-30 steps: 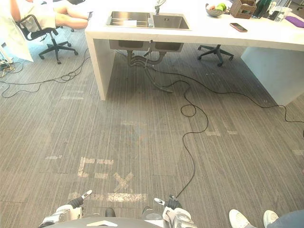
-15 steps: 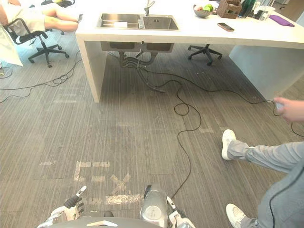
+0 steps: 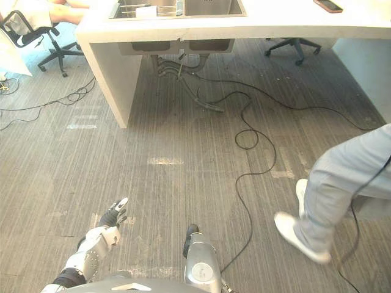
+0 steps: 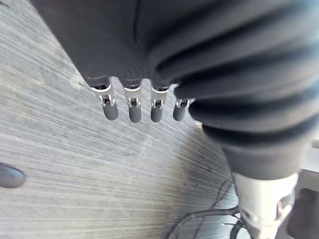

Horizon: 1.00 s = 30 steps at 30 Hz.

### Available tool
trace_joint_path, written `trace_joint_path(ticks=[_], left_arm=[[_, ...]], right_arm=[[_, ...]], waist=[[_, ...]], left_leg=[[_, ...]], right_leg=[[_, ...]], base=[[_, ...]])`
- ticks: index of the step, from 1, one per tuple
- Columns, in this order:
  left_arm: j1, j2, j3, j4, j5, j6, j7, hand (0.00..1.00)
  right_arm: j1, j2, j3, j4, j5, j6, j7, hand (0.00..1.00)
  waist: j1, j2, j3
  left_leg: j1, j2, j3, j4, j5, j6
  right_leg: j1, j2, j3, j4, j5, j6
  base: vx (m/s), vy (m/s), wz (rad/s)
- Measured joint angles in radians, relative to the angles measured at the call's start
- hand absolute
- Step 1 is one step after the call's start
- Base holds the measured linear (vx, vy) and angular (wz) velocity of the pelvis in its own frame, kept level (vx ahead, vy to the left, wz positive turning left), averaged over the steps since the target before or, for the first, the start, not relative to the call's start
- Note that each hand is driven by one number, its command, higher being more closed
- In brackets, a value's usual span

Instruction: Walk over to the sink, pick up the cup, carry it to the dishwasher, place the cup inside the dishwasher, then close the dishwasher door

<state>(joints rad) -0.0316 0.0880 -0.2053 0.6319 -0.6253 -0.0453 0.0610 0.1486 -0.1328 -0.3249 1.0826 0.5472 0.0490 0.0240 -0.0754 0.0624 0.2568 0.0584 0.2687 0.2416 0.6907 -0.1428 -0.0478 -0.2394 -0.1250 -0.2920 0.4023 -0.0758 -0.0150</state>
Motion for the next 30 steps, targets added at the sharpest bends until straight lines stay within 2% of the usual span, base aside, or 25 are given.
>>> trace_joint_path(ticks=[1,2,3,4,5,7,8,9,10,11,12,13,14,15,16,18,21,23,24,25,26,27,28,29,30], left_arm=[[0.003,-0.006,0.000,-0.024,0.000,-0.006,0.000,0.00],[0.007,-0.016,-0.001,-0.073,0.001,-0.014,0.001,0.00],[0.005,-0.016,0.000,-0.120,0.002,-0.022,0.011,0.00],[0.003,-0.016,0.001,-0.141,0.002,-0.024,0.019,0.00],[0.001,-0.014,0.002,-0.187,0.002,-0.032,0.033,0.00],[0.009,-0.012,0.007,-0.261,0.002,-0.039,0.045,0.00],[0.015,-0.008,0.007,-0.330,0.010,-0.044,0.059,0.00],[0.016,-0.009,0.006,-0.392,0.043,-0.046,0.079,0.00],[0.017,-0.009,0.007,-0.419,0.052,-0.045,0.090,0.00],[0.020,-0.009,0.009,-0.466,0.078,-0.046,0.115,0.00],[0.021,-0.009,0.013,-0.485,0.082,-0.045,0.131,0.00],[0.022,-0.010,0.017,-0.487,0.082,-0.046,0.134,0.00],[0.028,-0.010,0.027,-0.487,0.082,-0.046,0.132,0.00],[0.044,-0.007,0.047,-0.491,0.082,-0.049,0.128,0.00],[0.031,0.012,0.074,-0.486,0.082,-0.049,0.124,0.00],[0.013,0.015,0.097,-0.508,0.083,-0.056,0.116,0.00],[0.012,0.008,0.100,-0.536,0.133,-0.061,0.114,0.00],[0.035,0.009,0.099,-0.614,0.163,-0.059,0.114,0.00],[0.036,0.004,0.098,-0.673,0.184,-0.060,0.109,0.00],[0.031,0.001,0.098,-0.711,0.203,-0.059,0.103,0.00],[0.023,0.002,0.099,-0.739,0.224,-0.059,0.099,0.00],[0.011,0.011,0.103,-0.772,0.244,-0.057,0.100,0.00],[0.006,0.021,0.109,-0.795,0.249,-0.053,0.102,0.00],[0.006,0.032,0.113,-0.813,0.256,-0.047,0.107,0.00],[0.005,0.036,0.116,-0.818,0.256,-0.044,0.109,0.00]], right_arm=[[-0.004,-0.005,0.004,-0.004,-0.005,-0.007,0.003,0.00],[-0.015,-0.010,0.010,-0.007,-0.006,-0.022,0.017,0.00],[-0.041,-0.028,0.010,-0.011,-0.005,-0.029,0.018,0.00],[-0.052,-0.034,0.010,-0.017,-0.003,-0.032,0.018,0.00],[-0.066,-0.044,0.015,-0.053,0.010,-0.035,0.018,0.00],[-0.082,-0.061,0.042,-0.090,0.040,-0.033,0.017,0.00],[-0.097,-0.069,0.060,-0.121,0.050,-0.030,0.018,0.00],[-0.107,-0.074,0.083,-0.138,0.057,-0.028,0.017,0.00],[-0.110,-0.074,0.093,-0.152,0.057,-0.023,0.016,0.00],[-0.111,-0.074,0.116,-0.163,0.064,-0.017,0.011,0.00],[-0.104,-0.074,0.124,-0.161,0.078,-0.005,0.011,0.00],[-0.096,-0.073,0.125,-0.160,0.084,0.003,0.012,0.00],[-0.077,-0.072,0.124,-0.159,0.093,0.016,0.013,0.00],[-0.057,-0.073,0.112,-0.144,0.098,0.027,0.018,0.00],[-0.056,-0.045,0.108,-0.121,0.118,0.035,0.021,0.00],[-0.049,-0.033,0.093,-0.099,0.125,0.046,0.025,0.00],[-0.065,-0.030,0.064,-0.025,0.125,0.070,0.033,0.00],[-0.056,-0.011,0.018,0.004,0.165,0.085,0.031,0.00],[-0.041,-0.007,-0.005,0.008,0.187,0.084,0.032,0.00],[-0.036,-0.007,-0.015,0.008,0.194,0.081,0.031,0.00],[-0.034,-0.004,-0.019,0.015,0.192,0.076,0.031,0.00],[-0.037,0.009,-0.022,0.032,0.190,0.072,0.031,0.00],[-0.037,0.024,-0.037,0.036,0.184,0.068,0.032,0.00],[-0.037,0.034,-0.054,0.034,0.179,0.061,0.033,0.00],[-0.038,0.035,-0.067,0.032,0.171,0.058,0.034,0.00]], waist=[[0.004,0.007,-0.002],[0.013,0.014,-0.005],[0.025,0.023,-0.005],[0.029,0.020,0.000],[0.037,0.016,0.007],[0.057,0.015,0.008],[0.072,0.013,0.009],[0.081,0.011,0.010],[0.086,0.010,0.011],[0.095,0.010,0.013],[0.103,0.015,0.014],[0.106,0.021,0.015],[0.109,0.036,0.012],[0.112,0.073,0.002],[0.099,0.019,0.007],[0.111,-0.023,0.009],[0.124,-0.026,0.012],[0.142,-0.042,-0.007],[0.135,-0.038,-0.025],[0.127,-0.029,-0.032],[0.125,-0.021,-0.038],[0.128,-0.028,-0.042],[0.126,-0.040,-0.042],[0.119,-0.050,-0.042],[0.111,-0.048,-0.043]], left_leg=[[-0.042,0.027,-0.001,0.078,0.072,0.004],[-0.132,0.084,-0.007,0.253,0.143,0.022],[-0.202,0.101,-0.002,0.393,0.099,0.051],[-0.226,0.096,0.002,0.425,0.079,0.049],[-0.269,0.058,0.015,0.384,0.032,0.044],[-0.293,0.001,0.048,0.237,0.006,0.040],[-0.309,-0.057,0.069,0.061,0.005,0.032],[-0.323,-0.127,0.068,-0.143,0.028,0.005],[-0.322,-0.156,0.062,-0.244,0.052,-0.014],[-0.316,-0.195,0.055,-0.441,0.122,-0.060],[-0.299,-0.217,0.062,-0.559,0.176,-0.087],[-0.294,-0.217,0.067,-0.576,0.206,-0.092],[-0.279,-0.206,0.078,-0.567,0.271,-0.081],[-0.237,-0.174,0.085,-0.543,0.314,0.098],[-0.243,-0.214,0.094,-0.510,0.280,0.130],[-0.256,-0.245,0.102,-0.504,0.249,0.148],[-0.304,-0.260,0.127,-0.405,0.153,0.157],[-0.299,-0.289,0.155,-0.388,0.110,0.168],[-0.291,-0.311,0.156,-0.423,0.109,0.170],[-0.281,-0.314,0.156,-0.449,0.113,0.170],[-0.263,-0.314,0.159,-0.471,0.115,0.167],[-0.227,-0.319,0.170,-0.505,0.110,0.175],[-0.193,-0.327,0.172,-0.533,0.112,0.171],[-0.157,-0.337,0.173,-0.559,0.114,0.168],[-0.113,-0.341,0.170,-0.589,0.114,0.165]], right_leg=[[0.026,0.009,-0.010,-0.018,-0.012,-0.013],[0.081,0.029,-0.027,-0.062,-0.023,-0.025],[0.141,0.039,-0.030,-0.095,-0.033,-0.033],[0.176,0.041,-0.036,-0.116,-0.037,-0.034],[0.256,0.043,-0.052,-0.159,-0.048,-0.041],[0.309,0.039,-0.052,-0.182,-0.067,-0.034],[0.331,0.030,-0.052,-0.189,-0.081,-0.026],[0.350,0.021,-0.050,-0.193,-0.090,-0.015],[0.359,0.018,-0.046,-0.193,-0.093,-0.002],[0.386,0.020,-0.040,-0.197,-0.108,0.014],[0.419,0.032,-0.027,-0.201,-0.126,0.034],[0.441,0.044,-0.018,-0.203,-0.138,0.046],[0.472,0.067,-0.001,-0.199,-0.171,0.063],[0.514,0.104,0.016,-0.169,-0.234,0.083],[0.514,0.069,0.040,-0.136,-0.278,0.078],[0.504,0.041,0.057,-0.134,-0.298,0.082],[0.514,0.017,0.092,-0.179,-0.299,0.072],[0.520,-0.029,0.098,-0.182,-0.312,0.049],[0.475,-0.045,0.097,-0.096,-0.295,0.066],[0.409,-0.061,0.097,0.029,-0.268,0.113],[0.337,-0.080,0.099,0.167,-0.231,0.186],[0.245,-0.118,0.105,0.355,-0.152,0.268],[0.185,-0.157,0.107,0.486,-0.133,0.268],[0.143,-0.190,0.079,0.571,-0.151,0.233],[0.110,-0.225,0.021,0.591,-0.184,0.170]], base=[[0.49,-0.230,0.36],[0.42,-0.138,0.26],[0.43,-0.121,0.21],[0.51,-0.121,0.20],[0.40,-0.078,0.14],[0.34,-0.039,-0.01],[0.37,0.010,-0.13],[0.37,0.026,-0.14],[0.38,0.056,-0.16],[0.40,0.081,-0.23],[0.42,0.095,-0.27],[0.46,0.134,-0.28],[0.44,0.179,-0.42],[0.51,0.220,-0.21],[0.39,0.179,-0.04],[0.28,0.125,0.16],[0.28,0.146,-0.01],[0.23,0.119,-0.20],[0.22,0.093,0.00],[0.22,0.102,0.01],[0.24,0.141,-0.19],[0.19,0.122,-0.33],[0.18,0.087,-0.32],[0.18,0.054,-0.20],[0.19,0.037,-0.11]])
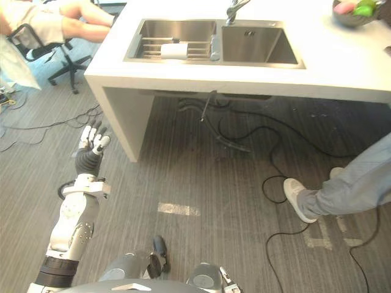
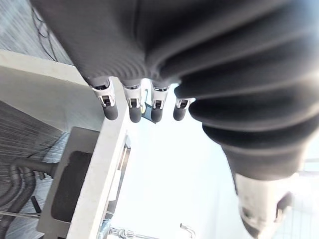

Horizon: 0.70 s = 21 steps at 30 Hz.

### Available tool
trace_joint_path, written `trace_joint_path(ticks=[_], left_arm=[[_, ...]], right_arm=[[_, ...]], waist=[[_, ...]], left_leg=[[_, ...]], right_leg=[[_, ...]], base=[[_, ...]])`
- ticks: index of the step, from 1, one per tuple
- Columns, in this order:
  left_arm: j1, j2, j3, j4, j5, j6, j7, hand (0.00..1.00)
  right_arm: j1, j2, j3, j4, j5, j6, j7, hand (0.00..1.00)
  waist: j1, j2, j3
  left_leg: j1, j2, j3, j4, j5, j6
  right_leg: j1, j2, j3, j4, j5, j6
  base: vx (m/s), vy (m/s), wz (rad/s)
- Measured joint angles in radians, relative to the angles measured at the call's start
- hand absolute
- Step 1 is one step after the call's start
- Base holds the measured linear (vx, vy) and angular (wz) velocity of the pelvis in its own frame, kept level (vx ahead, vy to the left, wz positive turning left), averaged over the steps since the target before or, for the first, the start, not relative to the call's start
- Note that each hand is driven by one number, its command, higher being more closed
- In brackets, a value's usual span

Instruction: Walk over to the sink, pick up the cup, carry it to the dishwasher, place the cup inside the dishwasher, then close the dishwasher door

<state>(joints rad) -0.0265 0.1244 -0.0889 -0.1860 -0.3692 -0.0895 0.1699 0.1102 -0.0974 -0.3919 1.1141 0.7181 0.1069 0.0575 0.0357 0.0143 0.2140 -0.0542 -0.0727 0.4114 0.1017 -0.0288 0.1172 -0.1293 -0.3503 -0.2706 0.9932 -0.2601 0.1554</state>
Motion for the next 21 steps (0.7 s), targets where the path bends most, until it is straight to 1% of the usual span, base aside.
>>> trace_joint_path(ticks=[1,2,3,4,5,6,7,8,9,10,11,17,21], left_arm=[[-0.001,0.002,0.001,0.000,-0.001,0.000,0.000,0.00],[-0.011,0.010,-0.001,0.000,-0.003,-0.001,0.001,0.00],[-0.033,0.025,-0.012,0.002,-0.006,-0.005,0.001,0.00],[-0.045,0.035,-0.020,0.003,-0.020,-0.010,0.001,0.00],[-0.067,0.059,-0.037,0.015,-0.027,-0.019,0.001,0.00],[-0.083,0.078,-0.054,0.036,-0.048,-0.038,0.000,0.00],[-0.084,0.082,-0.058,0.045,-0.061,-0.042,0.001,0.00],[-0.079,0.084,-0.067,0.050,-0.073,-0.046,0.005,0.00],[-0.077,0.093,-0.071,0.050,-0.088,-0.053,0.006,0.00],[-0.077,0.103,-0.071,0.049,-0.103,-0.054,0.004,0.00],[-0.095,0.111,-0.088,0.122,-0.108,-0.029,-0.045,0.00],[-0.095,0.109,-0.089,0.123,-0.110,-0.029,-0.044,0.00],[-0.095,0.092,-0.094,0.164,-0.168,-0.005,-0.044,0.00]], right_arm=[[-0.001,-0.001,-0.006,0.000,0.000,-0.002,0.001,0.00],[-0.001,0.000,-0.009,-0.003,-0.001,-0.007,0.005,0.00],[0.000,0.003,-0.017,-0.003,-0.003,-0.013,0.005,0.00],[0.001,0.006,-0.022,-0.004,-0.004,-0.017,0.007,0.00],[0.004,0.010,-0.031,-0.004,-0.010,-0.016,0.008,0.00],[0.011,0.012,-0.039,0.000,-0.010,-0.014,0.012,0.00],[0.018,0.012,-0.041,0.001,-0.015,-0.010,0.019,0.00],[0.038,0.015,-0.041,0.002,-0.018,0.001,0.030,0.00],[0.054,0.025,-0.041,0.004,-0.019,0.005,0.049,0.00],[0.063,0.034,-0.041,0.010,-0.019,0.006,0.063,0.00],[0.023,0.007,-0.013,0.000,0.003,0.007,0.202,0.00],[0.023,0.007,-0.012,-0.001,0.003,0.008,0.200,0.00],[0.035,0.009,0.037,-0.063,-0.001,0.022,0.167,0.00]], waist=[[-0.002,0.002,-0.002],[-0.007,0.003,-0.002],[-0.016,0.004,-0.002],[-0.022,0.005,-0.001],[-0.037,0.008,0.001],[-0.048,0.012,0.003],[-0.048,0.011,0.003],[-0.040,0.010,0.003],[-0.033,-0.021,-0.012],[-0.030,-0.039,-0.023],[-0.044,-0.011,-0.022],[-0.047,-0.013,-0.021],[-0.070,-0.018,-0.016]], left_leg=[[0.018,0.000,-0.003,-0.012,0.000,0.000],[0.037,0.000,-0.026,-0.021,-0.007,-0.011],[0.037,0.002,-0.063,-0.014,-0.014,-0.017],[0.037,0.005,-0.079,-0.009,-0.018,-0.018],[0.036,0.019,-0.116,0.015,-0.032,-0.036],[0.049,0.034,-0.151,0.036,-0.046,-0.052],[0.062,0.040,-0.167,0.038,-0.049,-0.059],[0.081,0.049,-0.189,0.037,-0.058,-0.080],[0.092,0.044,-0.211,0.037,-0.069,-0.103],[0.091,0.036,-0.222,0.037,-0.072,-0.115],[0.144,0.147,-0.261,-0.015,-0.071,-0.181],[0.153,0.146,-0.248,-0.020,-0.072,-0.181],[0.203,0.130,-0.234,-0.062,-0.067,-0.175]], right_leg=[[-0.017,-0.012,-0.024,-0.020,-0.017,-0.030],[-0.048,-0.019,-0.045,-0.108,-0.040,-0.048],[-0.078,-0.016,-0.036,-0.240,-0.040,-0.052],[-0.092,-0.013,-0.021,-0.301,-0.030,-0.050],[-0.111,-0.006,0.022,-0.381,0.010,-0.040],[-0.115,0.002,0.046,-0.407,0.053,-0.036],[-0.111,0.003,0.047,-0.417,0.075,-0.038],[-0.098,0.011,0.039,-0.458,0.122,-0.049],[-0.074,0.024,0.036,-0.532,0.197,-0.055],[-0.063,0.028,0.034,-0.575,0.241,-0.059],[0.058,0.176,-0.046,-0.787,0.242,-0.078],[0.057,0.174,-0.040,-0.784,0.242,-0.078],[0.059,0.156,-0.021,-0.751,0.218,-0.069]], base=[[0.19,0.002,-0.01],[0.20,-0.049,0.26],[0.20,-0.069,0.45],[0.21,-0.101,0.80],[0.22,-0.137,1.01],[0.23,-0.163,1.00],[0.26,-0.242,0.80],[0.27,-0.323,0.58],[0.27,-0.364,0.53],[0.16,-0.237,0.33],[0.05,-0.086,0.11],[0.00,0.000,-0.04],[-0.01,0.022,-0.11]])
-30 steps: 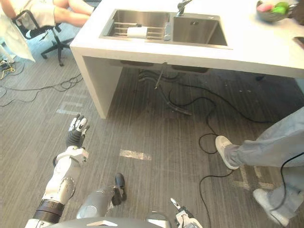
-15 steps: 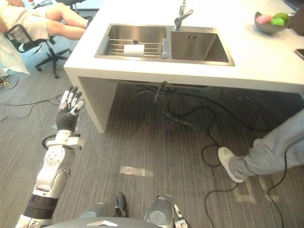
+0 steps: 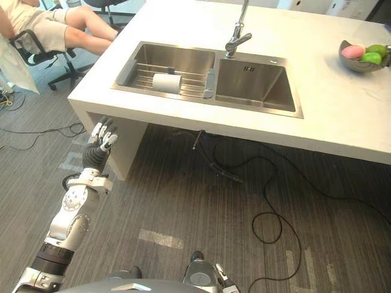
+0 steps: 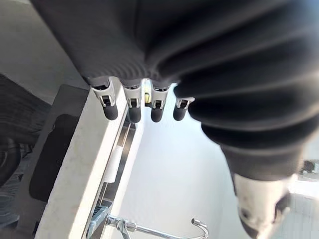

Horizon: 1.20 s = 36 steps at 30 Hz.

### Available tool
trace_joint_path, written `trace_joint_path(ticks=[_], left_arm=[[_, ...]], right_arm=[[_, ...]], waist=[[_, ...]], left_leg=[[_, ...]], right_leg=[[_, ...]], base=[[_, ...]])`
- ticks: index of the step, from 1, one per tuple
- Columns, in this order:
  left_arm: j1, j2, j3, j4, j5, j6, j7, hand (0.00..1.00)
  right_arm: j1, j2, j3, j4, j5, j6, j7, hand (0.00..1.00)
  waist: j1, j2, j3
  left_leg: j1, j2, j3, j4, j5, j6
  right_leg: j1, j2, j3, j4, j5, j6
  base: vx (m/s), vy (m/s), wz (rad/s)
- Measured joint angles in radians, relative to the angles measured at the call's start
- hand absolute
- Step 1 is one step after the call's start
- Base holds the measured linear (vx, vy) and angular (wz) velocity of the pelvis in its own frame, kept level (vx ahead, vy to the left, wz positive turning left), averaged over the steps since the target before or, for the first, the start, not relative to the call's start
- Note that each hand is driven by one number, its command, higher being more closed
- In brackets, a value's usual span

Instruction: Walk over to the sink, pick up the cup, carry it to the dishwasher, place the cup inside the dishwasher, then close the dishwasher door

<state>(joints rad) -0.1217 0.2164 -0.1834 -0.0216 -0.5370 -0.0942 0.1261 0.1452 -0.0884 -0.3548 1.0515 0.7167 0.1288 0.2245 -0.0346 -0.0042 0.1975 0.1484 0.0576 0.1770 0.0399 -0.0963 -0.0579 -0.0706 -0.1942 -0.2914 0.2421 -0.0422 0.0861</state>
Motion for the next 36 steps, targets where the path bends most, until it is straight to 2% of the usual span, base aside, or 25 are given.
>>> trace_joint_path(ticks=[4,5,6,7,8,9,10,11,12,13,14,15,17,18,20,21,24,27,28,30,32,33,34,35,36], left_arm=[[-0.002,-0.018,-0.020,0.034,-0.051,0.019,0.025,0.00],[-0.003,-0.022,-0.019,0.042,-0.059,0.020,0.041,0.00],[-0.008,-0.024,-0.018,0.044,-0.061,0.020,0.049,0.00],[-0.016,-0.033,-0.012,0.043,-0.066,0.020,0.067,0.00],[-0.015,-0.048,-0.008,0.042,-0.069,0.020,0.087,0.00],[-0.015,-0.055,-0.006,0.038,-0.069,0.020,0.095,0.00],[-0.013,-0.065,0.008,0.027,-0.072,0.020,0.111,0.00],[-0.011,-0.068,0.034,0.027,-0.092,0.021,0.114,0.00],[-0.012,-0.066,0.046,0.027,-0.098,0.022,0.108,0.00],[-0.016,-0.063,0.072,0.025,-0.104,0.022,0.096,0.00],[-0.018,-0.061,0.077,0.023,-0.107,0.022,0.087,0.00],[-0.020,-0.061,0.074,-0.020,-0.106,0.021,0.068,0.00],[-0.019,-0.064,0.072,-0.066,-0.104,0.021,0.067,0.00],[-0.031,-0.050,0.106,-0.103,-0.097,0.016,0.084,0.00],[-0.029,-0.046,0.128,-0.131,-0.096,0.012,0.104,0.00],[-0.028,-0.036,0.138,-0.140,-0.090,0.011,0.113,0.00],[-0.023,-0.028,0.134,-0.183,-0.086,0.008,0.110,0.00],[-0.024,-0.030,0.102,-0.224,-0.085,0.011,0.089,0.00],[-0.024,-0.030,0.092,-0.230,-0.086,0.019,0.067,0.00],[-0.025,-0.030,0.076,-0.237,-0.085,0.035,0.028,0.00],[-0.023,-0.029,0.063,-0.244,-0.074,0.039,-0.006,0.00],[-0.020,-0.030,0.061,-0.243,-0.062,0.042,-0.006,0.00],[-0.017,-0.028,0.052,-0.242,-0.048,0.044,-0.003,0.00],[-0.022,-0.027,0.044,-0.242,-0.048,0.041,0.000,0.00],[-0.026,-0.020,0.041,-0.242,-0.048,0.036,0.002,0.00]], right_arm=[[0.018,0.004,0.039,-0.054,-0.040,0.065,-0.062,0.00],[0.022,0.004,0.041,-0.053,-0.055,0.086,-0.076,0.00],[0.024,0.000,0.042,-0.055,-0.058,0.094,-0.080,0.00],[0.026,-0.015,0.046,-0.052,-0.083,0.103,-0.079,0.00],[0.032,-0.040,0.053,-0.044,-0.121,0.118,-0.076,0.00],[0.041,-0.057,0.063,-0.040,-0.141,0.122,-0.074,0.00],[0.062,-0.094,0.080,-0.026,-0.174,0.124,-0.074,0.00],[0.075,-0.120,0.089,-0.007,-0.175,0.123,-0.078,0.00],[0.077,-0.132,0.101,-0.008,-0.174,0.122,-0.080,0.00],[0.074,-0.145,0.101,-0.015,-0.173,0.117,-0.080,0.00],[0.074,-0.147,0.101,-0.016,-0.173,0.116,-0.080,0.00],[0.062,-0.145,0.102,-0.018,-0.175,0.111,-0.079,0.00],[0.051,-0.155,0.099,-0.023,-0.175,0.110,-0.079,0.00],[0.024,-0.111,0.097,-0.017,-0.168,0.100,-0.094,0.00],[0.015,-0.096,0.097,-0.012,-0.160,0.101,-0.100,0.00],[0.012,-0.088,0.098,0.002,-0.129,0.114,-0.118,0.00],[-0.001,-0.079,0.098,0.027,-0.092,0.120,-0.153,0.00],[0.002,-0.078,0.094,0.037,-0.073,0.115,-0.192,0.00],[0.011,-0.075,0.083,0.042,-0.066,0.107,-0.204,0.00],[0.025,-0.069,0.052,0.057,-0.052,0.082,-0.215,0.00],[0.036,-0.043,0.026,0.051,-0.053,0.039,-0.216,0.00],[0.036,-0.038,0.027,0.050,-0.056,0.032,-0.216,0.00],[0.038,-0.028,0.025,0.055,-0.057,0.021,-0.216,0.00],[0.035,-0.013,0.018,0.050,-0.069,0.016,-0.215,0.00],[0.035,-0.007,0.016,0.047,-0.081,0.012,-0.215,0.00]], waist=[[-0.020,-0.004,-0.013],[-0.022,-0.015,-0.037],[-0.024,-0.012,-0.036],[-0.029,-0.001,-0.024],[-0.024,0.018,-0.009],[-0.020,0.040,0.003],[-0.014,0.068,0.033],[-0.007,0.092,0.036],[-0.004,0.090,0.036],[-0.001,0.080,0.037],[-0.001,0.074,0.036],[0.003,0.069,0.032],[0.006,0.092,0.027],[-0.002,0.059,0.030],[0.011,0.040,0.031],[0.012,0.016,0.017],[0.025,0.016,0.013],[0.026,0.022,-0.001],[0.026,0.014,-0.007],[0.023,0.016,-0.022],[0.026,-0.005,-0.023],[0.025,-0.013,-0.022],[0.020,0.001,-0.020],[0.014,-0.007,-0.025],[0.013,-0.007,-0.027]], left_leg=[[0.002,-0.005,0.018,-0.032,-0.027,0.004],[0.010,0.011,0.086,-0.015,-0.034,0.006],[-0.023,0.044,0.139,0.119,-0.065,0.013],[-0.110,0.114,0.211,0.379,-0.121,-0.002],[-0.210,0.205,0.234,0.654,-0.093,0.033],[-0.258,0.254,0.206,0.783,-0.044,0.044],[-0.350,0.330,0.121,1.009,0.110,0.031],[-0.411,0.374,0.084,1.135,0.132,0.037],[-0.422,0.379,0.102,1.145,0.087,0.049],[-0.426,0.366,0.167,1.062,0.019,0.058],[-0.424,0.343,0.194,0.976,-0.004,0.052],[-0.397,0.237,0.220,0.580,0.010,0.027],[-0.345,0.177,0.187,0.263,0.167,0.010],[-0.288,0.119,0.178,0.129,0.229,0.021],[-0.267,0.100,0.182,0.097,0.215,0.021],[-0.265,0.081,0.192,0.099,0.194,0.030],[-0.265,0.071,0.209,0.122,0.161,0.030],[-0.288,0.071,0.192,0.233,0.063,0.031],[-0.287,0.057,0.179,0.256,0.030,0.032],[-0.256,0.045,0.181,0.259,0.001,0.037],[-0.188,0.032,0.194,0.248,-0.032,0.040],[-0.162,0.027,0.194,0.238,-0.037,0.042],[-0.117,0.028,0.192,0.214,-0.045,0.041],[-0.089,0.040,0.176,0.194,-0.050,0.037],[-0.078,0.047,0.169,0.184,-0.052,0.033]], right_leg=[[-0.037,-0.017,-0.001,0.076,-0.056,0.002],[-0.036,-0.015,-0.012,0.036,-0.050,-0.004],[-0.036,-0.013,-0.020,0.037,-0.056,-0.008],[-0.029,-0.004,-0.034,0.060,-0.080,-0.007],[0.027,0.022,-0.055,0.039,-0.087,-0.014],[0.069,0.044,-0.060,0.020,-0.088,-0.017],[0.164,0.069,-0.080,-0.026,-0.094,-0.013],[0.228,0.075,-0.097,-0.049,-0.099,-0.004],[0.248,0.063,-0.100,-0.055,-0.104,0.005],[0.279,0.031,-0.097,-0.072,-0.106,0.018],[0.288,0.013,-0.097,-0.082,-0.102,0.031],[0.286,-0.037,-0.091,-0.078,-0.097,0.069],[0.282,-0.042,-0.084,-0.078,-0.105,0.104],[0.280,-0.052,-0.078,-0.088,-0.123,0.116],[0.270,-0.047,-0.075,-0.087,-0.119,0.108],[0.282,-0.065,-0.078,-0.107,-0.117,0.110],[0.285,-0.081,-0.065,-0.126,-0.106,0.111],[0.283,-0.096,-0.049,-0.099,-0.124,0.078],[0.278,-0.115,-0.048,-0.059,-0.144,0.043],[0.216,-0.159,-0.046,0.119,-0.145,0.030],[0.104,-0.239,-0.027,0.405,-0.081,-0.040],[0.082,-0.254,-0.014,0.462,-0.043,-0.044],[0.044,-0.256,0.008,0.534,-0.062,-0.038],[0.016,-0.223,0.005,0.517,-0.147,-0.028],[-0.004,-0.196,0.005,0.483,-0.174,-0.026]], base=[[0.01,0.015,-0.04],[0.16,0.016,0.12],[0.22,0.025,0.19],[0.23,-0.049,0.26],[0.22,-0.100,0.27],[0.24,-0.086,0.24],[0.28,0.027,0.18],[0.32,0.074,0.12],[0.27,0.072,-0.03],[0.26,0.078,-0.06],[0.33,0.188,-0.01],[0.34,0.240,0.05],[0.25,0.240,0.02],[0.16,0.169,-0.11],[0.12,0.080,-0.08],[0.12,0.040,0.01],[0.10,0.024,-0.20],[0.10,0.048,-0.25],[0.14,0.097,-0.27],[0.15,0.110,-0.18],[0.15,0.082,-0.20],[0.18,0.030,-0.28],[0.21,-0.002,-0.18],[0.21,-0.008,-0.13],[0.16,-0.019,0.03]])
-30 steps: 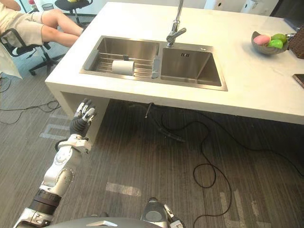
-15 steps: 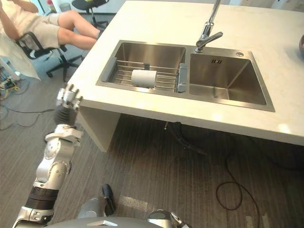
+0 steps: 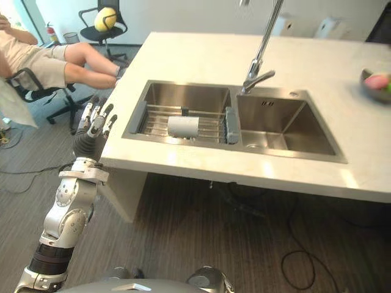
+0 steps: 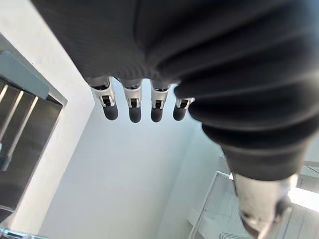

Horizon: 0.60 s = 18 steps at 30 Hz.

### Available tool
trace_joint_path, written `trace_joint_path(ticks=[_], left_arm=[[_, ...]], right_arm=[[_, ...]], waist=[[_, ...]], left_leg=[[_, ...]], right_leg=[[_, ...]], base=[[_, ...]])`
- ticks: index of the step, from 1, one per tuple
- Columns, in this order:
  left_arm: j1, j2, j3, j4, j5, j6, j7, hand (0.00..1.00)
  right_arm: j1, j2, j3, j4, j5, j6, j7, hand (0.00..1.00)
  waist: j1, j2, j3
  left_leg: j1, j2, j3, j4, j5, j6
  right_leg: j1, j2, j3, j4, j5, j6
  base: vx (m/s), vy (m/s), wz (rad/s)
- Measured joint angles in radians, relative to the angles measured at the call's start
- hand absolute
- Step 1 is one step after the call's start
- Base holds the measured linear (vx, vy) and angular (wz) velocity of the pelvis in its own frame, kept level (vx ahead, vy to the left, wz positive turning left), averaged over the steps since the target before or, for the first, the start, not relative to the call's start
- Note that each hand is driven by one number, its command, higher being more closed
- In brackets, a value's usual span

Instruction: Walk over to the sink, pick up the cup, carry it to the dishwasher, place the cup inside the dishwasher, then close the dishwasher door

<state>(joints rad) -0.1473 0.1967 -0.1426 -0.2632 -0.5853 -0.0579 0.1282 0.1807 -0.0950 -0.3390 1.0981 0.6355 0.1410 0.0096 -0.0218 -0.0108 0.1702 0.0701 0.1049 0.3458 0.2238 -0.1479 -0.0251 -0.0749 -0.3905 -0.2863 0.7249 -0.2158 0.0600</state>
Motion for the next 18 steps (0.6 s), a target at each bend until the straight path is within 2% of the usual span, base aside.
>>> trace_joint_path(ticks=[1,2,3,4,5,6,7,9,10,13,15,18], left_arm=[[-0.017,0.010,-0.016,0.004,0.000,-0.010,0.005,0.00],[-0.032,0.021,-0.027,0.009,0.000,-0.011,0.009,0.00],[-0.066,0.046,-0.040,0.029,0.000,-0.012,0.024,0.00],[-0.103,0.075,-0.039,0.059,-0.002,-0.016,0.044,0.00],[-0.117,0.088,-0.034,0.072,-0.003,-0.019,0.051,0.00],[-0.127,0.095,-0.025,0.093,-0.003,-0.036,0.068,0.00],[-0.129,0.080,-0.026,0.097,-0.003,-0.044,0.087,0.00],[-0.152,0.072,-0.037,0.099,-0.002,-0.060,0.089,0.00],[-0.171,0.068,-0.038,0.102,-0.001,-0.063,0.089,0.00],[-0.219,0.039,-0.040,0.131,0.006,-0.065,0.106,0.00],[-0.224,0.034,-0.041,0.139,0.030,-0.071,0.119,0.00],[-0.220,0.036,-0.049,0.148,0.083,-0.079,0.157,0.00]], right_arm=[[0.004,0.012,-0.001,-0.006,-0.016,-0.010,0.001,0.00],[0.009,0.015,-0.001,-0.010,-0.017,-0.009,0.002,0.00],[0.021,0.020,-0.005,-0.014,-0.035,-0.008,0.003,0.00],[0.038,0.030,-0.020,-0.013,-0.054,-0.007,0.003,0.00],[0.052,0.038,-0.025,-0.012,-0.054,-0.007,0.003,0.00],[0.072,0.041,-0.032,-0.006,-0.054,-0.005,0.006,0.00],[0.076,0.026,-0.058,0.003,-0.054,-0.005,0.010,0.00],[0.072,0.009,-0.092,0.017,-0.049,-0.005,0.022,0.00],[0.071,0.006,-0.112,0.017,-0.040,-0.005,0.036,0.00],[0.071,0.003,-0.143,0.015,-0.009,-0.007,0.055,0.00],[0.071,0.003,-0.148,0.014,-0.003,-0.007,0.061,0.00],[0.071,0.011,-0.132,0.017,-0.005,0.004,0.078,0.00]], waist=[[-0.008,0.003,-0.002],[-0.013,0.003,-0.002],[-0.020,0.001,-0.002],[-0.027,-0.018,-0.005],[-0.030,-0.033,-0.009],[-0.030,-0.028,-0.017],[-0.028,0.012,-0.034],[-0.032,0.051,-0.043],[-0.040,0.054,-0.045],[-0.055,0.055,-0.045],[-0.062,0.040,-0.039],[-0.058,0.033,-0.035]], left_leg=[[0.004,0.020,-0.013,0.002,-0.008,-0.013],[0.003,0.026,-0.020,0.003,-0.011,-0.018],[0.003,0.031,-0.035,0.012,-0.019,-0.035],[0.003,0.034,-0.054,0.046,-0.037,-0.060],[0.007,0.030,-0.065,0.064,-0.053,-0.073],[0.020,0.040,-0.078,0.088,-0.083,-0.102],[0.012,0.091,-0.079,0.089,-0.093,-0.122],[0.020,0.128,-0.080,0.046,-0.081,-0.133],[0.038,0.133,-0.088,-0.005,-0.059,-0.143],[0.071,0.135,-0.097,-0.073,-0.030,-0.150],[0.071,0.136,-0.096,-0.073,-0.031,-0.150],[0.063,0.136,-0.085,-0.036,-0.052,-0.123]], right_leg=[[-0.037,0.053,0.011,-0.112,-0.015,0.009],[-0.056,0.071,0.026,-0.170,-0.008,0.015],[-0.086,0.096,0.070,-0.271,0.044,0.033],[-0.086,0.115,0.105,-0.368,0.170,0.037],[-0.083,0.118,0.119,-0.400,0.269,0.039],[-0.063,0.132,0.108,-0.401,0.250,0.067],[-0.055,0.186,0.098,-0.437,0.242,0.054],[-0.048,0.229,0.081,-0.477,0.233,0.039],[-0.046,0.249,0.078,-0.485,0.229,0.032],[-0.051,0.267,0.068,-0.461,0.199,0.025],[-0.064,0.260,0.061,-0.424,0.168,0.028],[-0.085,0.248,0.063,-0.368,0.094,0.034]], base=[[0.13,-0.028,0.13],[0.19,-0.064,0.35],[0.25,-0.129,0.53],[0.22,-0.154,0.53],[0.25,-0.242,0.43],[0.27,-0.245,0.14],[0.28,-0.235,0.00],[0.24,-0.145,-0.12],[0.23,-0.120,-0.09],[0.19,-0.080,0.02],[0.13,-0.026,0.13],[0.14,-0.017,0.10]])
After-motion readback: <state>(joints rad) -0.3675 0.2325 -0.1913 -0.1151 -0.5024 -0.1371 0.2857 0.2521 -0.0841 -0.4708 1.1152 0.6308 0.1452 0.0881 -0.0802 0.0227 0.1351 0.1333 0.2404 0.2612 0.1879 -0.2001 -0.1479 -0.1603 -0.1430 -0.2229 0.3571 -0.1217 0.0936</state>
